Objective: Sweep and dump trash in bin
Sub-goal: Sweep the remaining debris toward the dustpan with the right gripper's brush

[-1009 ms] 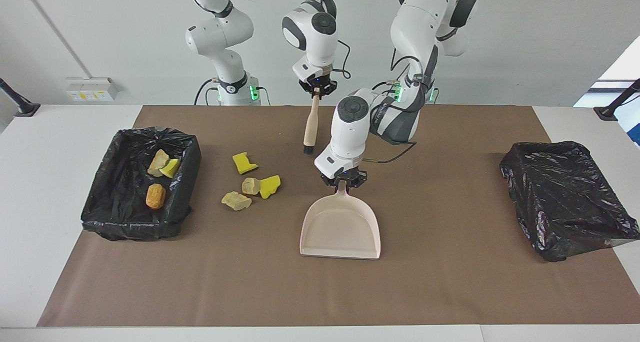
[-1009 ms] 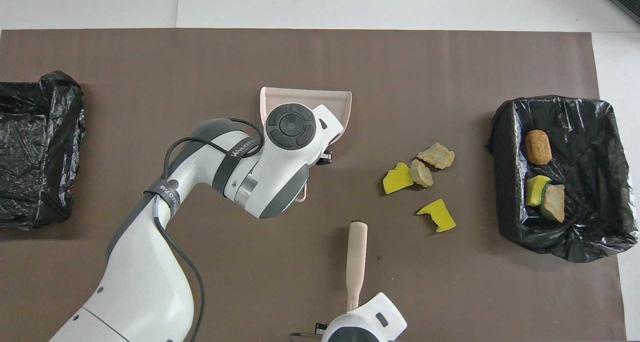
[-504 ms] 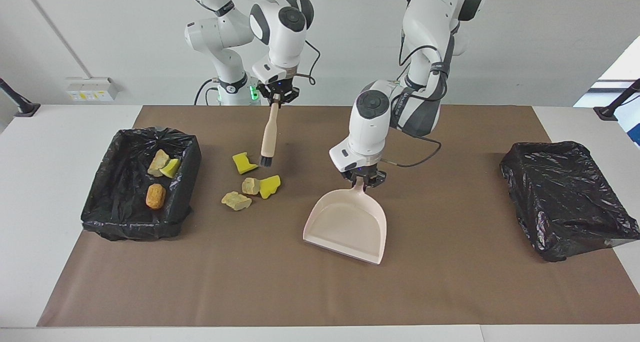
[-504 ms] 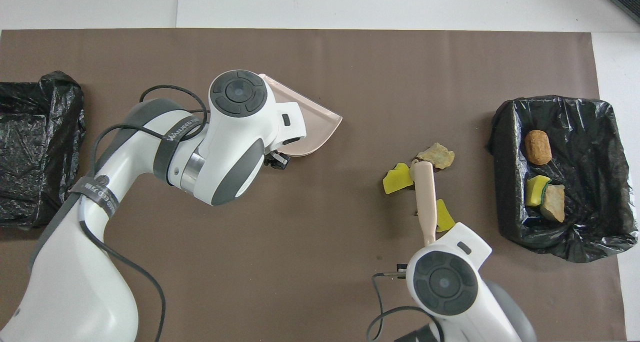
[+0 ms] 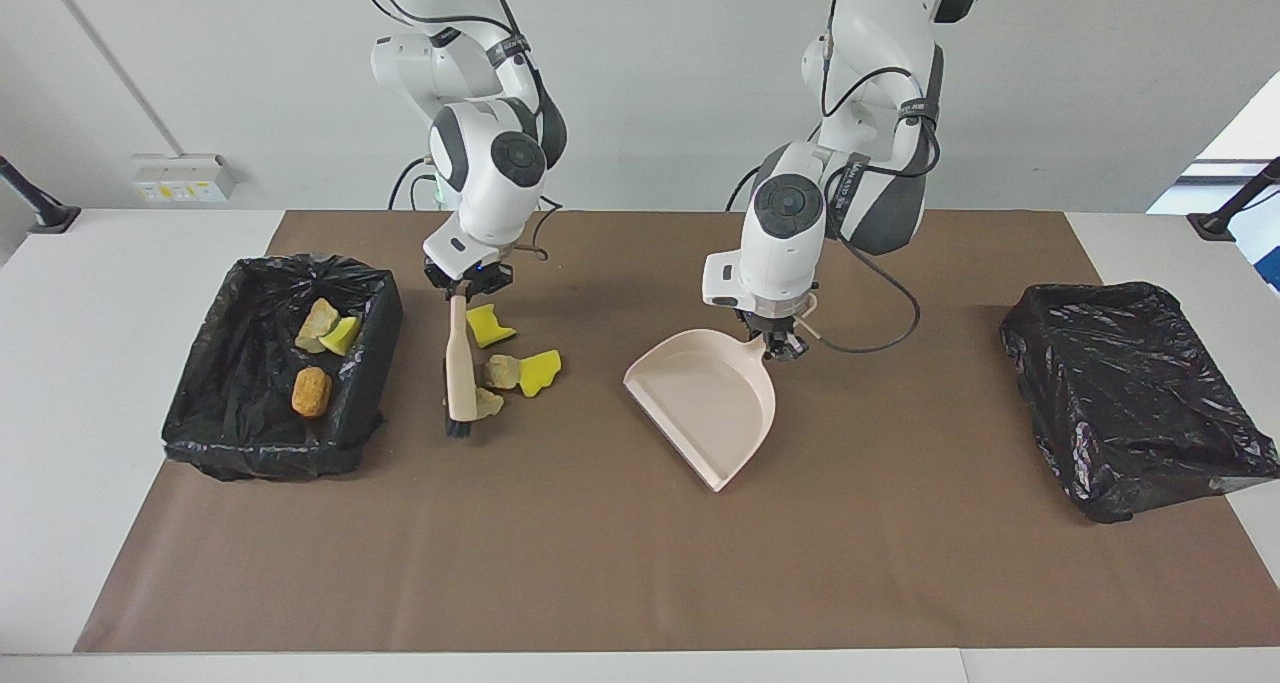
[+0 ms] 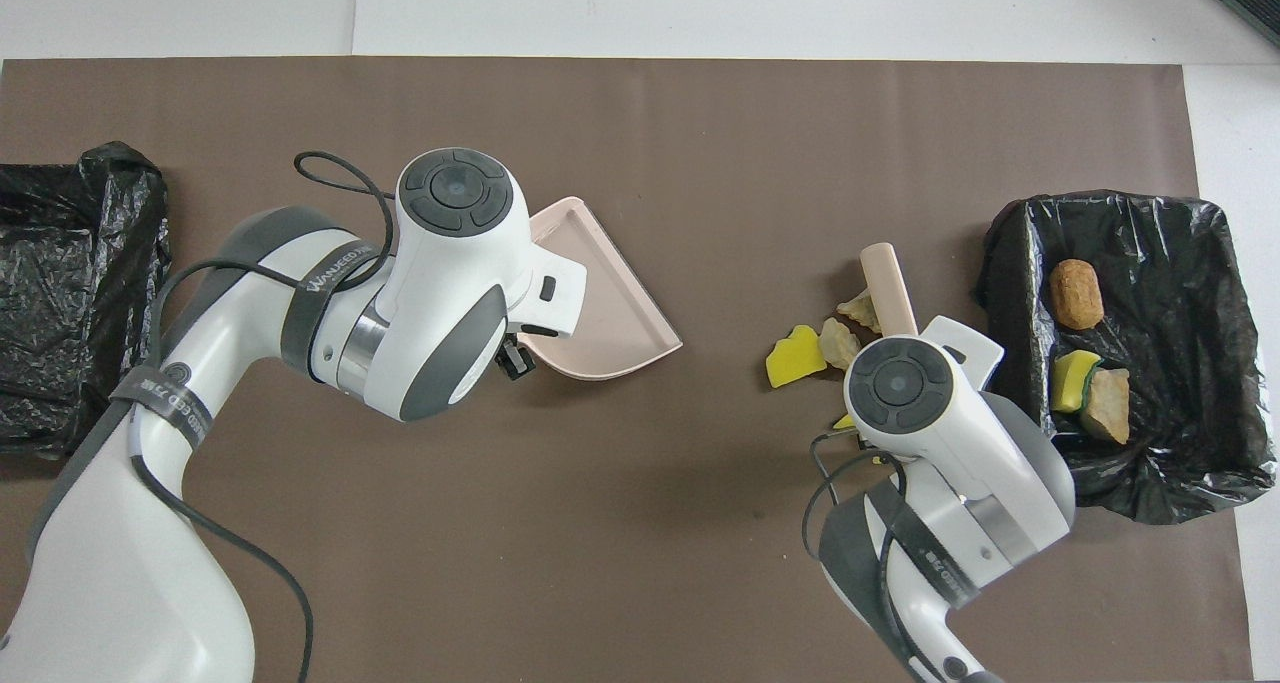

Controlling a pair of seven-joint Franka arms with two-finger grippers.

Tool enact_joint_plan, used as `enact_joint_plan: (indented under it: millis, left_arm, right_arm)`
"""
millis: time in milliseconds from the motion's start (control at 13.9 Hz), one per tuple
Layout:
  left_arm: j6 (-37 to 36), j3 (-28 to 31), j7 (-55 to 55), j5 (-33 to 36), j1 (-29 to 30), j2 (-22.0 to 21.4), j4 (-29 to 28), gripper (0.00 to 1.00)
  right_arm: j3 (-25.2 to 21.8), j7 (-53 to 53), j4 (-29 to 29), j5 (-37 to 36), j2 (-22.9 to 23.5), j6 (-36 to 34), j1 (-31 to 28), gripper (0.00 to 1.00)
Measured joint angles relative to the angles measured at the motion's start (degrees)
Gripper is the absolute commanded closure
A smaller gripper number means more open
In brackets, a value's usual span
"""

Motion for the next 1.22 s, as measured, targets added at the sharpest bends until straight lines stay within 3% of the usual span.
enact_joint_plan:
  millis: [216,432,720,1081,1225]
  left_arm:
    - [1.99,-0.47,3.76,4.12,-2.60,-2.33,-4.72,1.00]
    - [7.32,-0.69,3.45,9.55,-7.76,-6.32,-12.17,1.00]
    - [8.77,-0.46,3.45,10.40,-8.55,-9.46,-16.76,1.00]
    - [11.48,-0.35,3.45,10.59,-8.53,-11.21,-20.93,1.00]
    - [12.24,-0.31,3.45,10.59,-8.38,-11.46,-21.68,1.00]
  right_arm:
    - [0.89,-0.28,1.18,2.45,2.75,-0.74,1.02,1.00]
    - [1.11,-3.03,1.62,13.42,2.58,-0.87,3.23,1.00]
    - [1.23,-3.53,2.29,24.99,2.55,0.46,7.85,1.00]
    - [0.84,-3.48,4.17,26.28,2.29,-2.06,8.44,1.00]
    - [0.39,-3.48,5.95,25.66,1.72,-6.62,7.80,1.00]
